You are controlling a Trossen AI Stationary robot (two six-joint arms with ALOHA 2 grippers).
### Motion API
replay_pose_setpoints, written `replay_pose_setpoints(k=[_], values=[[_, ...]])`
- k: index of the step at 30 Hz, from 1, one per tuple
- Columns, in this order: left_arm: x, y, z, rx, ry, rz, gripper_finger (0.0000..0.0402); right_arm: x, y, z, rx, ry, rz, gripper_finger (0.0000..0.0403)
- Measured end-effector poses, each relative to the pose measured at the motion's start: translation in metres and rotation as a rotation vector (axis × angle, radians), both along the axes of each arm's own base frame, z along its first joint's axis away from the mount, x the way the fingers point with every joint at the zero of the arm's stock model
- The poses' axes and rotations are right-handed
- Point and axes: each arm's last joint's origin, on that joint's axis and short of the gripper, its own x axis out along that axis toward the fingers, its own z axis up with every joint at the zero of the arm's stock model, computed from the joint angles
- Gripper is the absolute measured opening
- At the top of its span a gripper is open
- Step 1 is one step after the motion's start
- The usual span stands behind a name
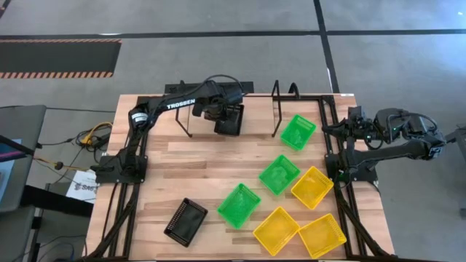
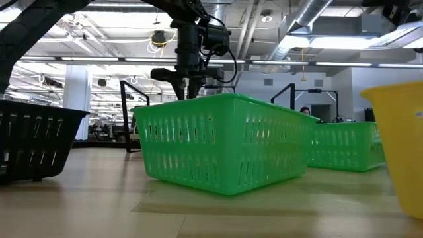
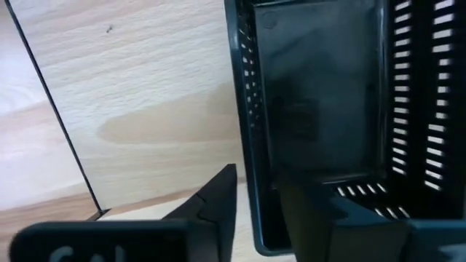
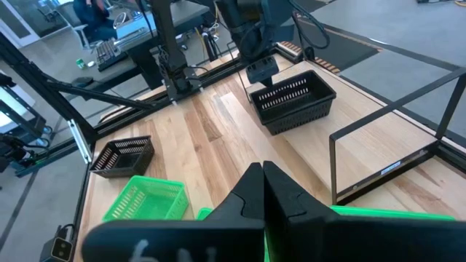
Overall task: Stack baskets on shelf by color
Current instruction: Stack the top black bin on top of the black bin on the shelf, then stack the black bin on top of the black bin on the shelf
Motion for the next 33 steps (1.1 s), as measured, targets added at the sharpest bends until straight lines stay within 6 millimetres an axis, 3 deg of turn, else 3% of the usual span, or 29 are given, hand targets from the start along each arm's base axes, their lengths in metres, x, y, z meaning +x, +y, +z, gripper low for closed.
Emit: replay_pose_setpoints(k=[12, 23, 33], values=[[0.0, 0.008, 0.024, 0.028, -0.049, -0.061, 0.0155, 0.0, 0.001, 0.0, 0.013, -0.002, 0.021, 0.0008], [0.0, 0.002, 0.048, 0.099, -0.045, -0.101, 0.0159, 0.0, 0.001, 0.0, 0.016, -0.003, 0.021, 0.0008], [-0.003, -0.022, 0.077, 0.208, 0.024, -0.149, 0.0159, 0.0, 0.001, 0.0, 0.018, -0.005, 0.019, 0.0008]])
